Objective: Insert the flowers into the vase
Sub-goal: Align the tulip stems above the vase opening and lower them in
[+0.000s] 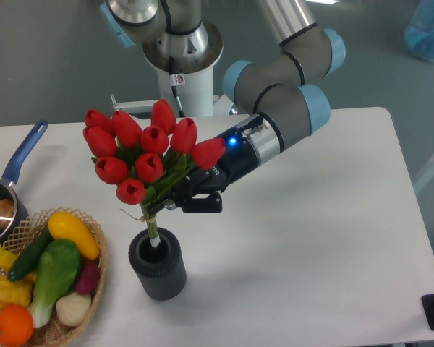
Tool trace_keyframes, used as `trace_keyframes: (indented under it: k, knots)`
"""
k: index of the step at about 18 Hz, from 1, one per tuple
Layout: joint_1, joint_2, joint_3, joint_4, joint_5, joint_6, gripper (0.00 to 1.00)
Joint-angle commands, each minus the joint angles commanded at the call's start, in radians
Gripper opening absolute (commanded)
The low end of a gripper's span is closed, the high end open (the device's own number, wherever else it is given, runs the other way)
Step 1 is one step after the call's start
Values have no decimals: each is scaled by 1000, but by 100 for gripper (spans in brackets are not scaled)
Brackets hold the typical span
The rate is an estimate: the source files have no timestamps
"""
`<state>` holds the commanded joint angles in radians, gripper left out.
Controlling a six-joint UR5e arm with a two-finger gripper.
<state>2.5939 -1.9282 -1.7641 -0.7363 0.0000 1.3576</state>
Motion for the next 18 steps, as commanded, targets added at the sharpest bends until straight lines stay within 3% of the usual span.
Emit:
trace_keyframes:
  k: [18]
  knots:
    - [5,-29,-8,0,0,34,0]
